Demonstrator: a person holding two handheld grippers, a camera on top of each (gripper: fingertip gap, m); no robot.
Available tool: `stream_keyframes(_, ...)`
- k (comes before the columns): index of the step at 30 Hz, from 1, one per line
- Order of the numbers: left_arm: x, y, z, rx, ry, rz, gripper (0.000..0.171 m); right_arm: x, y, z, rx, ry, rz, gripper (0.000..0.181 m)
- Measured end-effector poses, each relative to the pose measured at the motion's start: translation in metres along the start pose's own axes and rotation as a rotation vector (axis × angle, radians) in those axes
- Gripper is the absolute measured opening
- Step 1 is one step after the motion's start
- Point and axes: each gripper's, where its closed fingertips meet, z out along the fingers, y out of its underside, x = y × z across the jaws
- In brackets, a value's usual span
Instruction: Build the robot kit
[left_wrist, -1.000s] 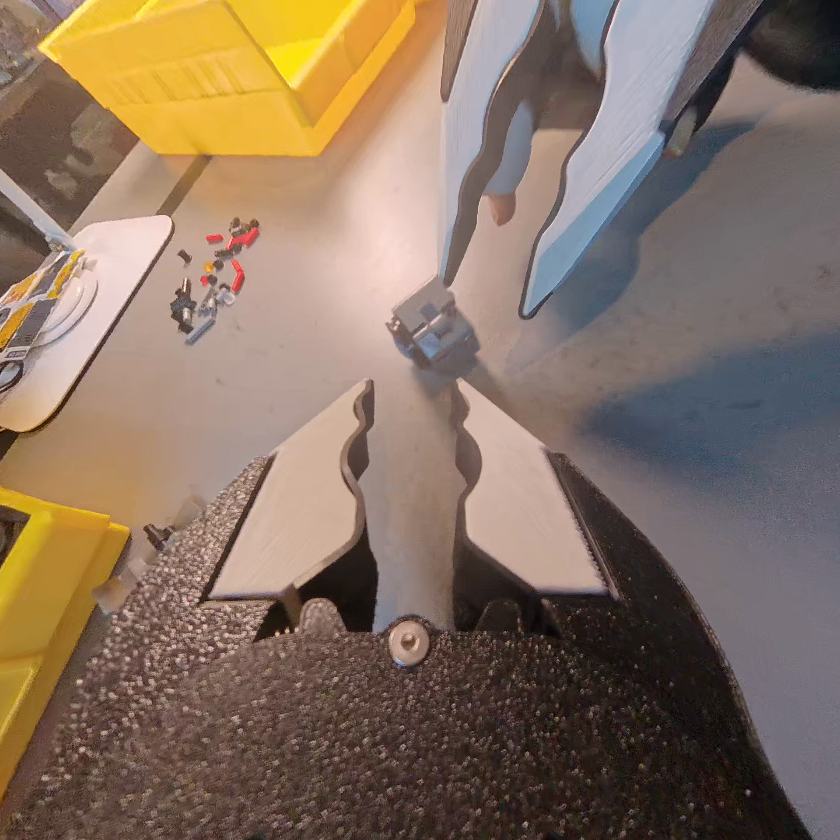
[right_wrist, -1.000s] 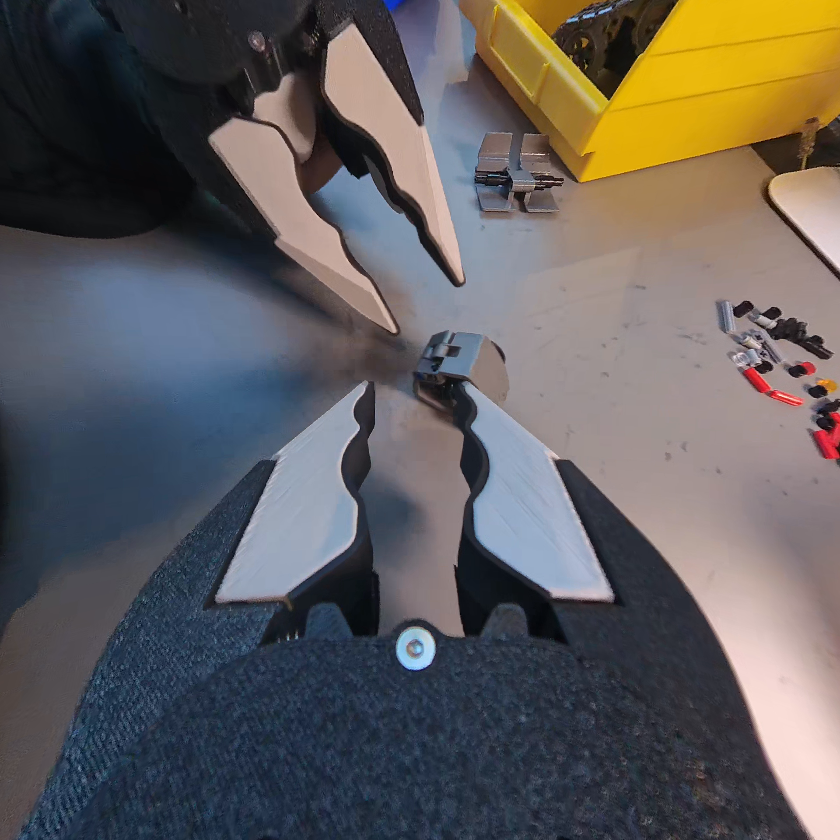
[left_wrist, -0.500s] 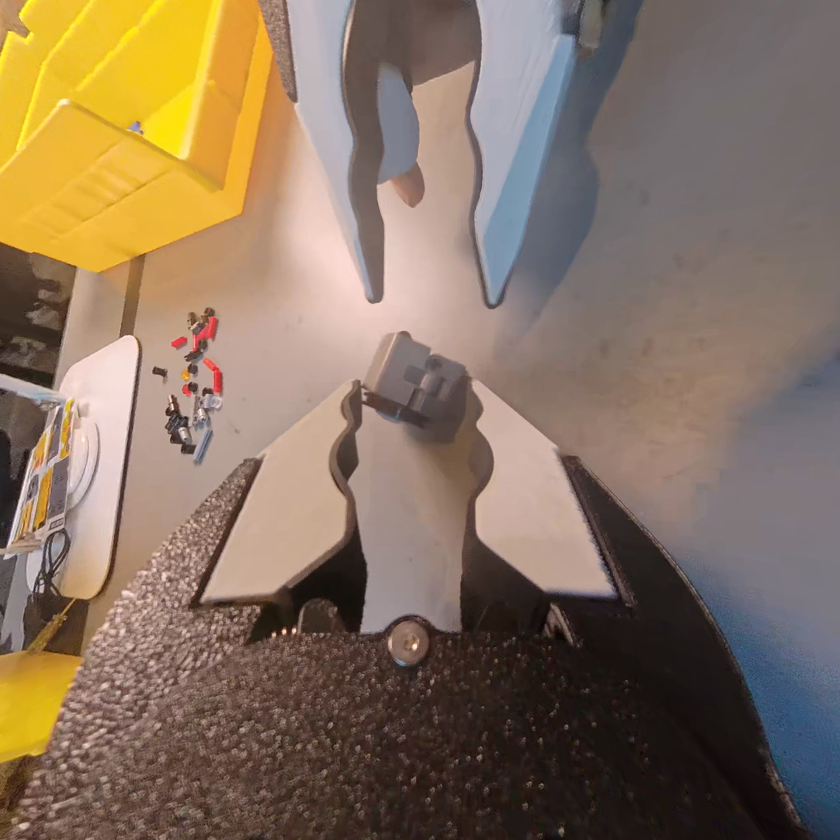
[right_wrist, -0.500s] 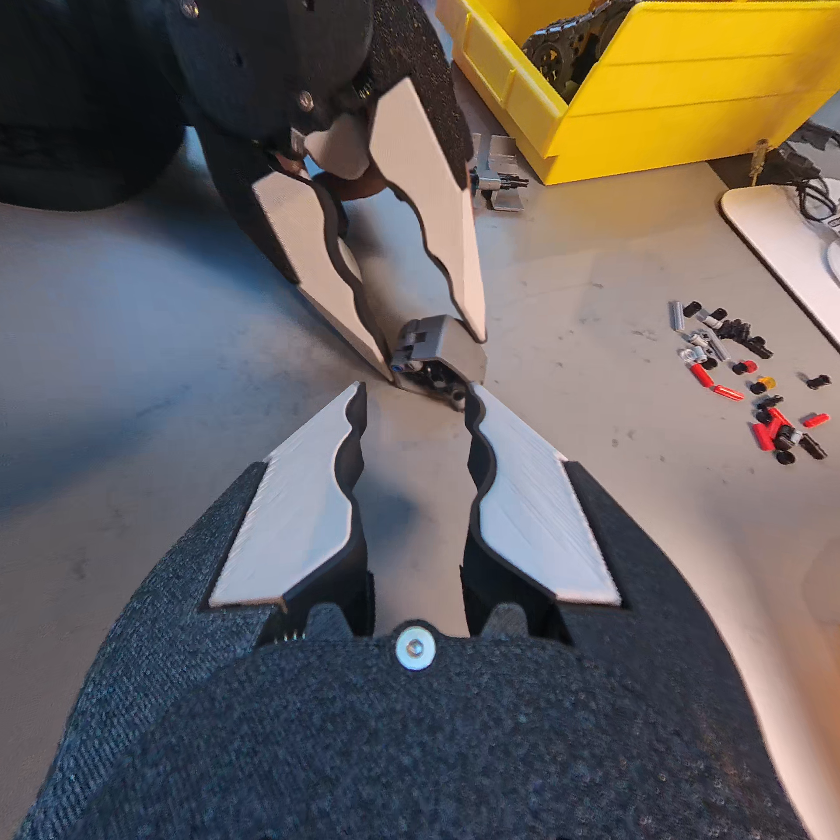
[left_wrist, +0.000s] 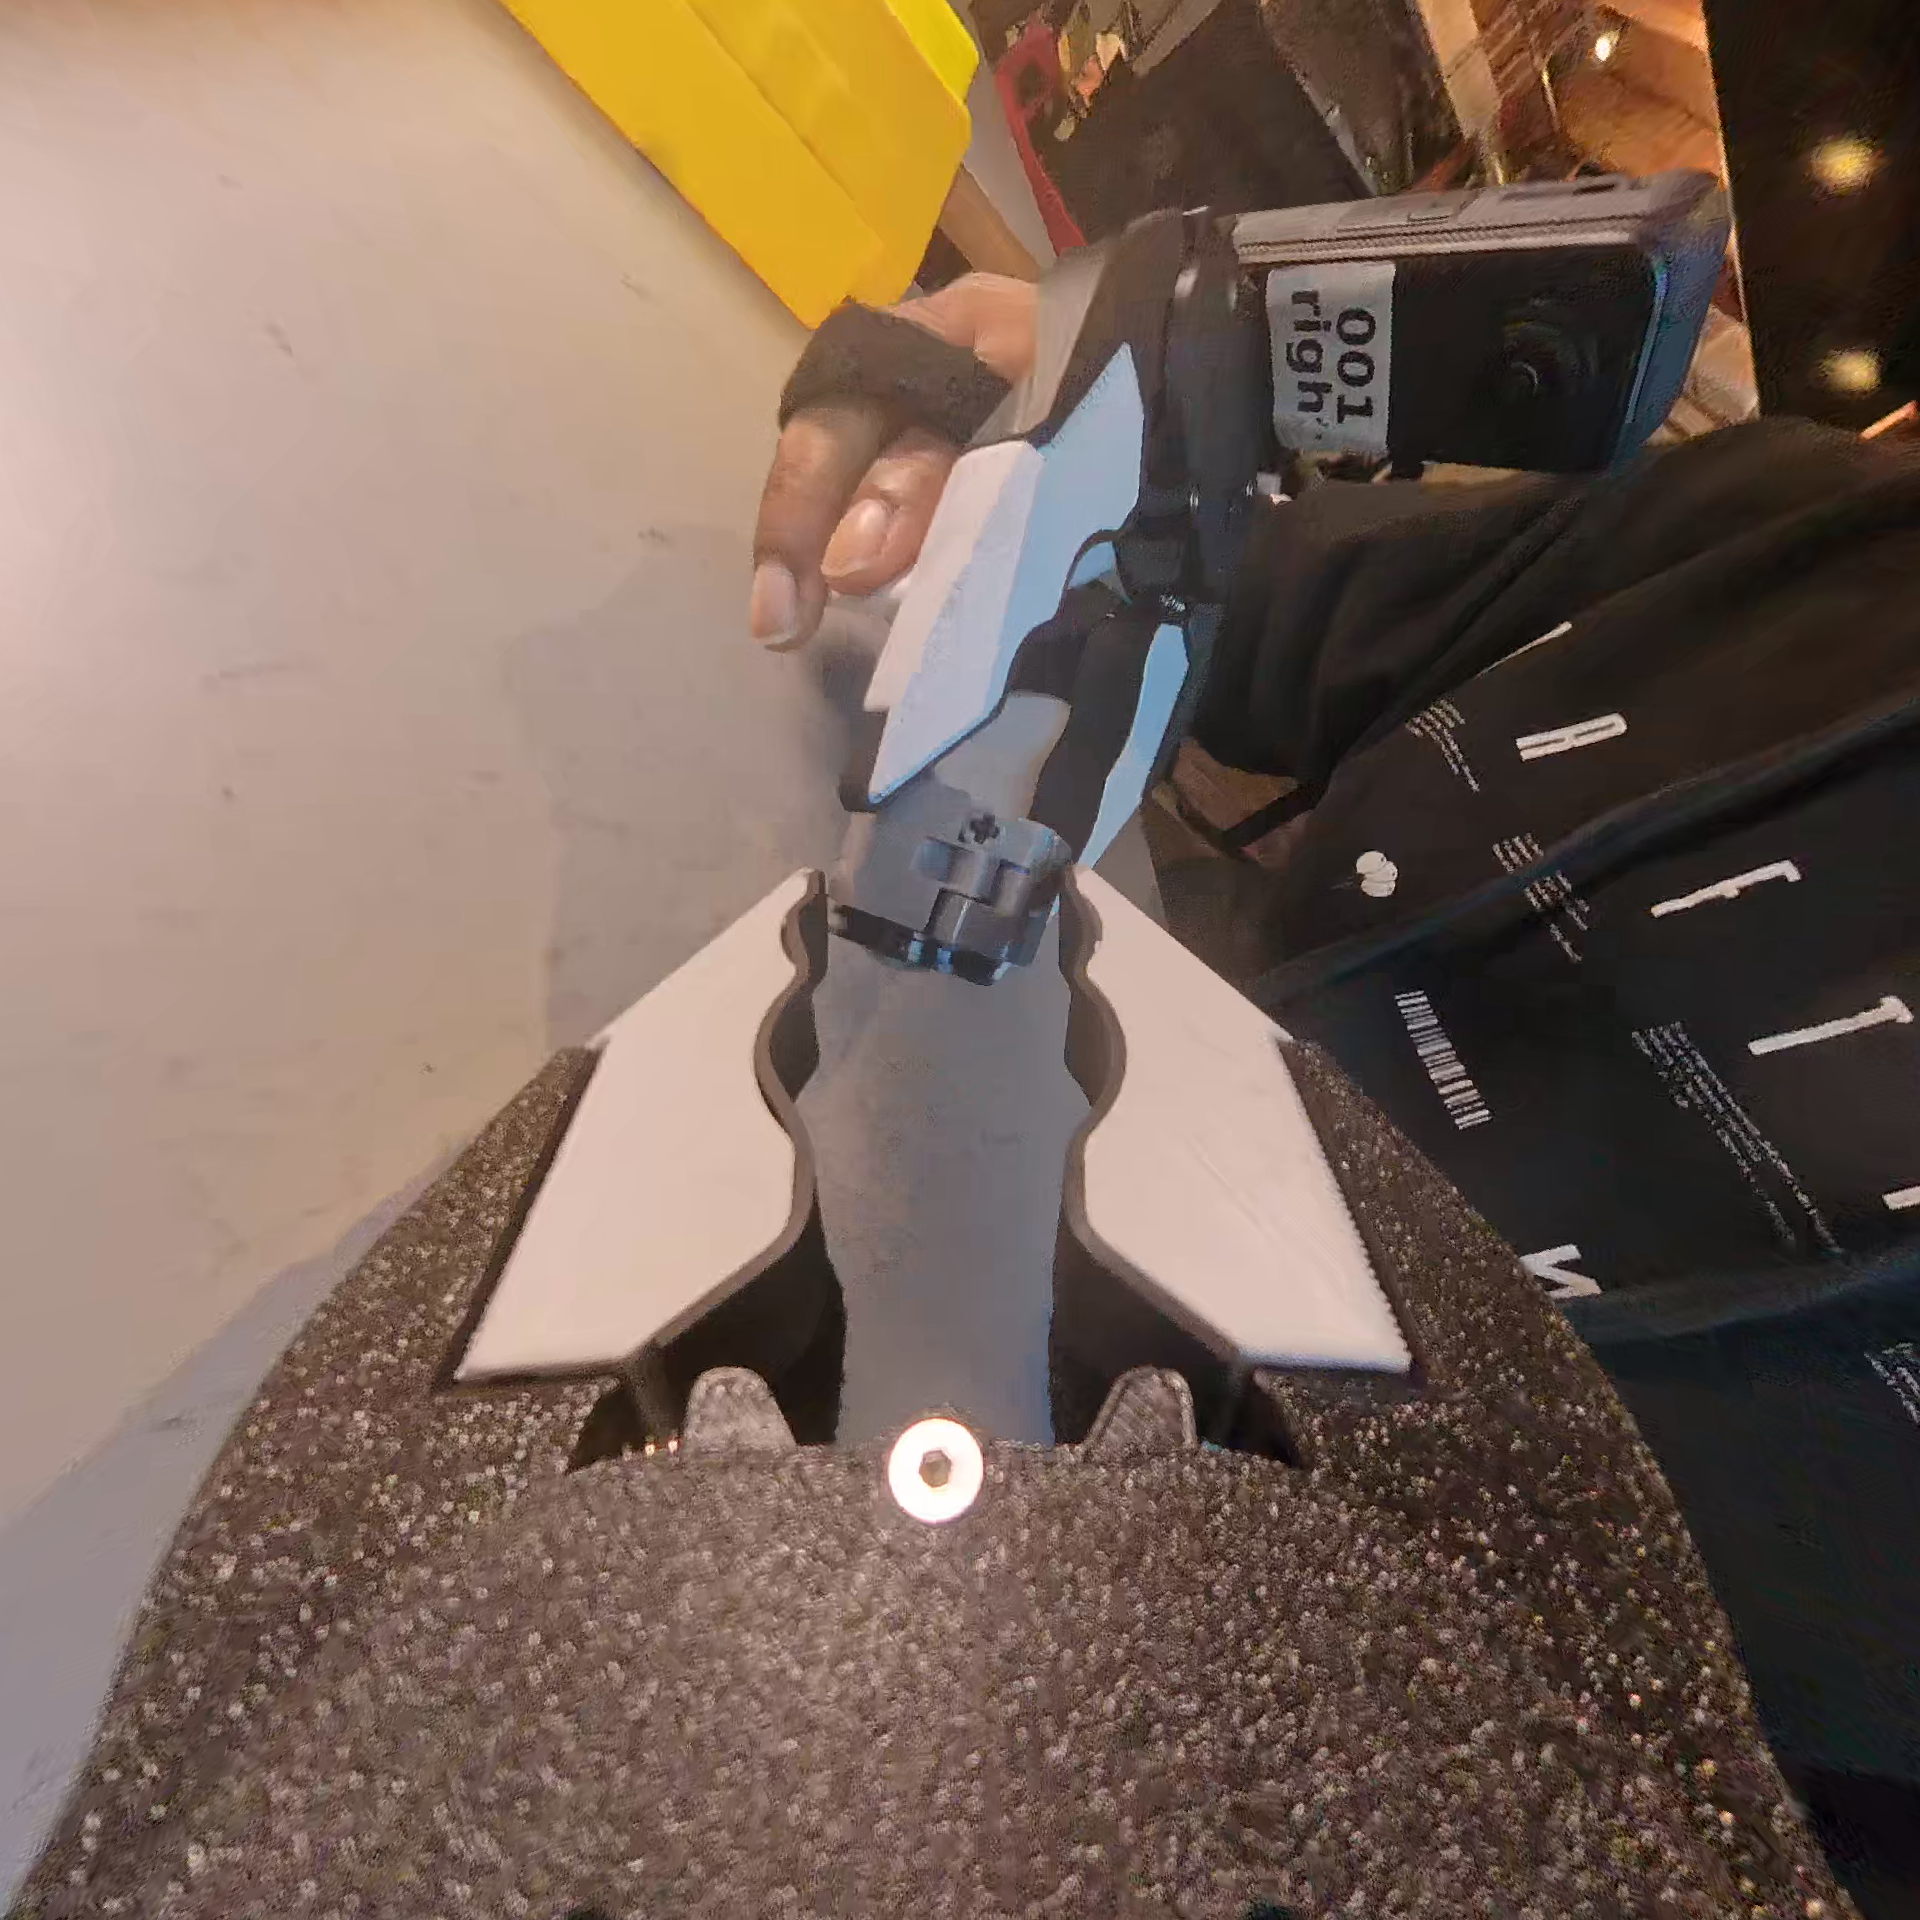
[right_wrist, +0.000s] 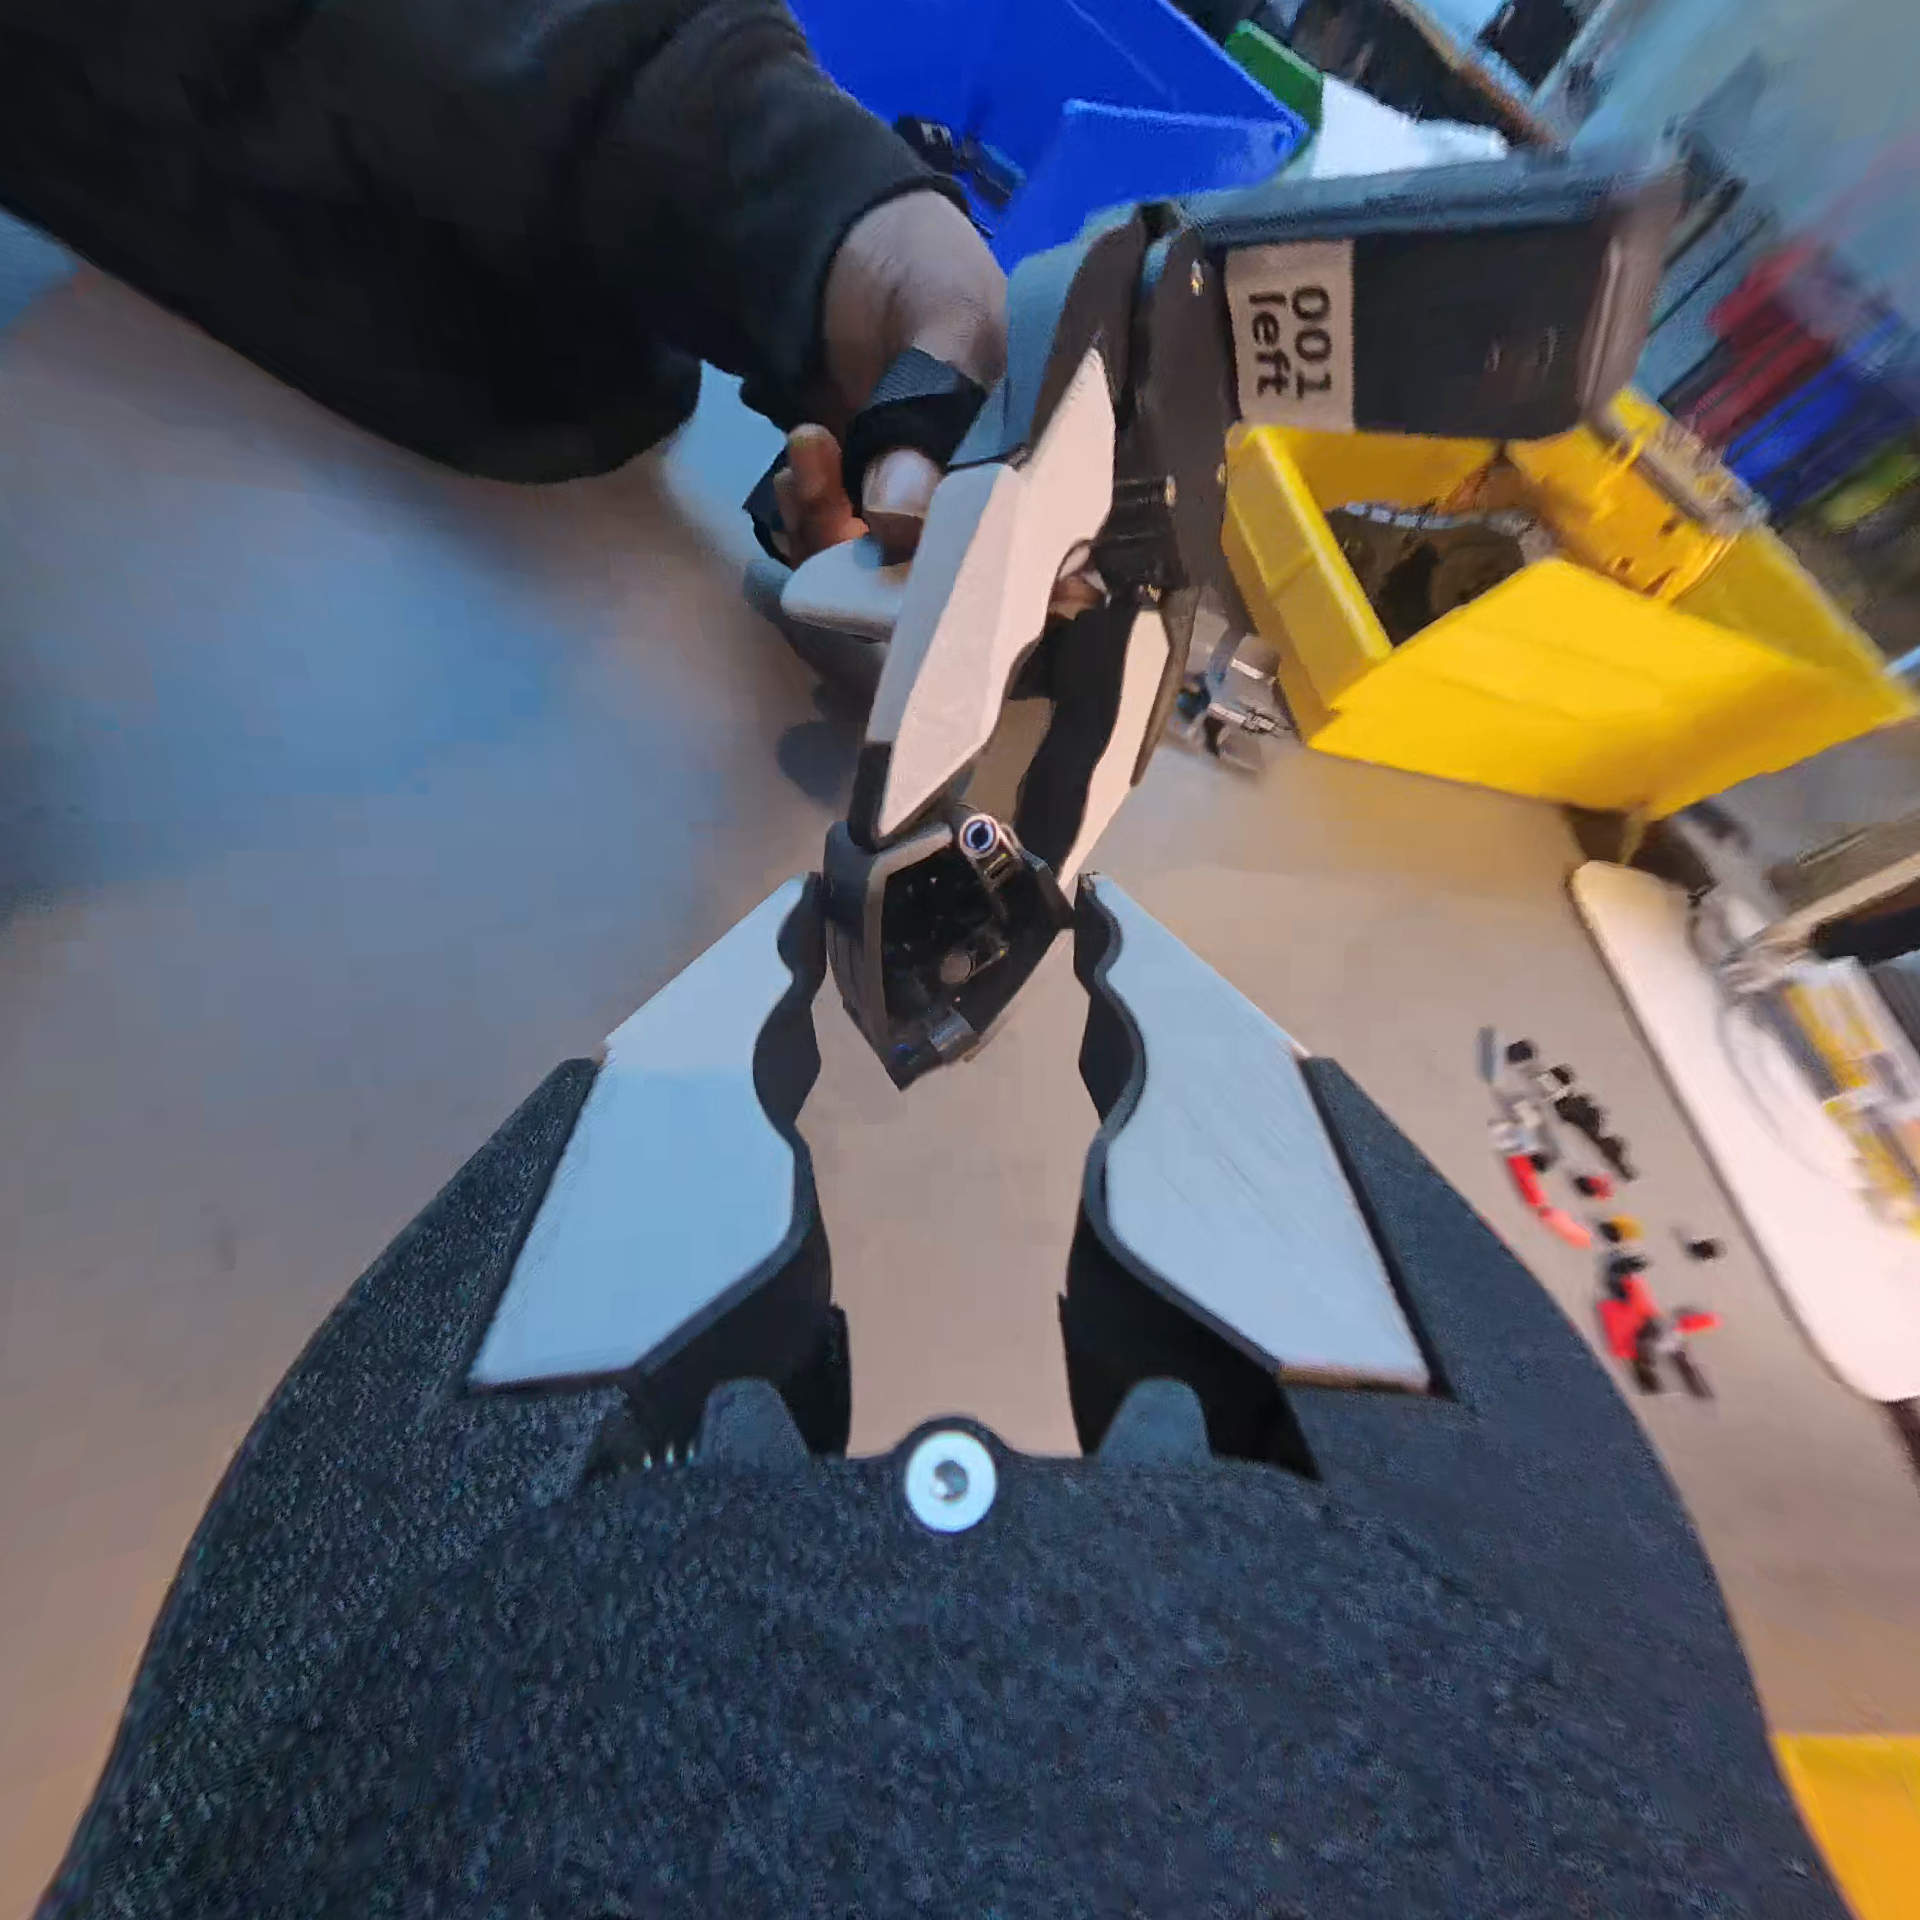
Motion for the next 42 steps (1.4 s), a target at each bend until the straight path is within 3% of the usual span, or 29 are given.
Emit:
stream_keyframes(5,-0.010,-0.011,-0.022,0.061,-0.172,0.148,0.050,-0.005,0.023,0.006,-0.110,-0.164,0.489,0.048)
stream_keyframes(8,-0.017,-0.003,-0.025,-0.004,-0.327,0.291,0.052,-0.006,0.039,0.011,-0.170,-0.190,0.666,0.048)
stream_keyframes(12,-0.033,0.009,-0.014,-0.108,-0.482,0.390,0.052,0.006,0.048,0.013,-0.225,-0.109,0.612,0.049)
stream_keyframes(19,-0.044,0.012,-0.003,-0.113,-0.520,0.385,0.045,0.012,0.055,0.012,-0.268,-0.050,0.547,0.056)
stream_keyframes(30,-0.044,-0.004,-0.018,-0.029,-0.603,0.452,0.045,0.020,0.049,-0.003,-0.252,-0.020,0.476,0.062)
stream_keyframes(36,-0.040,-0.017,-0.034,0.033,-0.679,0.522,0.055,0.018,0.048,-0.011,-0.269,-0.033,0.378,0.062)
stream_keyframes(42,-0.045,-0.018,-0.043,0.043,-0.744,0.497,0.059,0.010,0.057,-0.013,-0.319,-0.068,0.356,0.052)
